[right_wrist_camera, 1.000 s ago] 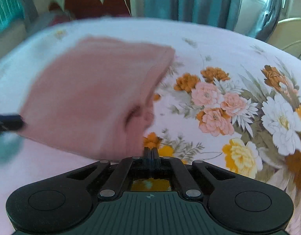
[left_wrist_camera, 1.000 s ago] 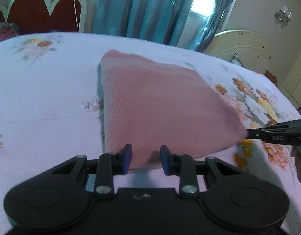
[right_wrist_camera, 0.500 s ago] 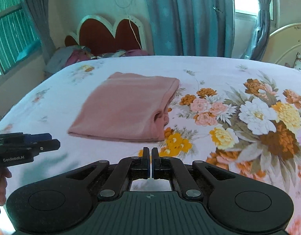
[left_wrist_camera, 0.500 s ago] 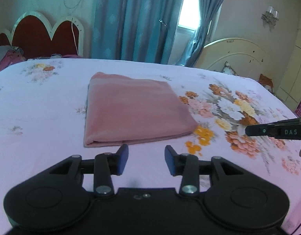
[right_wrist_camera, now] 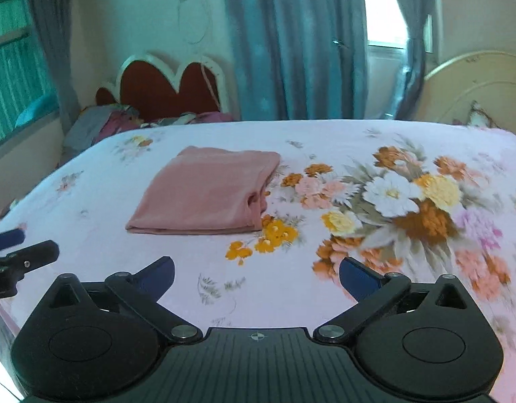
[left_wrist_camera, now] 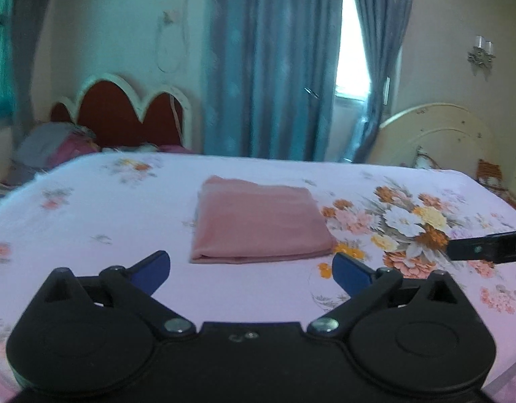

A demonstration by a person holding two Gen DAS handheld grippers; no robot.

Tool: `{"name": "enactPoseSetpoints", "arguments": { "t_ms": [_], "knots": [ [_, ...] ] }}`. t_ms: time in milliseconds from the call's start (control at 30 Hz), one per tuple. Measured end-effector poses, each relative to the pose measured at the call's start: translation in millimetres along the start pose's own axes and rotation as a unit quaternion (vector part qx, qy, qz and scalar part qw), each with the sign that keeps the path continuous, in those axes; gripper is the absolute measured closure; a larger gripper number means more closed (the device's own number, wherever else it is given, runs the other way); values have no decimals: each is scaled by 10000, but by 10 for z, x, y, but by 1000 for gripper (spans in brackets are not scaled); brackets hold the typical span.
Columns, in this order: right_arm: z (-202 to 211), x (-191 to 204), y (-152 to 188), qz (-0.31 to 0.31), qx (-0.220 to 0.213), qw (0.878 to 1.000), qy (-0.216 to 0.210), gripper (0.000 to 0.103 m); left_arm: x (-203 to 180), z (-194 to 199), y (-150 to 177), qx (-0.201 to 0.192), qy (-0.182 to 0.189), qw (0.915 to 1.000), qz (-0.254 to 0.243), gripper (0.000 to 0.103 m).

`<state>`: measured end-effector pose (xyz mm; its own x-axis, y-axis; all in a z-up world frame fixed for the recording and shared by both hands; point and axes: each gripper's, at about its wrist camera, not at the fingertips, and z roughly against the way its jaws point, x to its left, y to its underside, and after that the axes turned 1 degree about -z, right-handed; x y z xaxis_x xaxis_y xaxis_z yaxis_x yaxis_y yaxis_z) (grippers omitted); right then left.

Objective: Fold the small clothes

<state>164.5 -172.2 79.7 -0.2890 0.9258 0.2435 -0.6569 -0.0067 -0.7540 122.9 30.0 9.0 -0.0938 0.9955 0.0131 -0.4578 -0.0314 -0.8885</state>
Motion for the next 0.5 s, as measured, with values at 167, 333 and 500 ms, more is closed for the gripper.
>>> {"name": "enactPoseSetpoints", "arguments": {
  "t_ms": [167, 333, 500],
  "knots": [
    [412, 64, 150, -24, -222, 9997, 96, 0, -107, 378, -40, -210, -1, 9998, 40, 0],
    [663, 109, 251, 193, -333, 9987, 330, 0, -250, 516, -60, -203, 37, 9997, -147, 0],
    [777, 74, 279, 51, -368, 9981, 490, 0, -327, 577, -22, -196, 112, 9995, -228, 0]
  ]
}}
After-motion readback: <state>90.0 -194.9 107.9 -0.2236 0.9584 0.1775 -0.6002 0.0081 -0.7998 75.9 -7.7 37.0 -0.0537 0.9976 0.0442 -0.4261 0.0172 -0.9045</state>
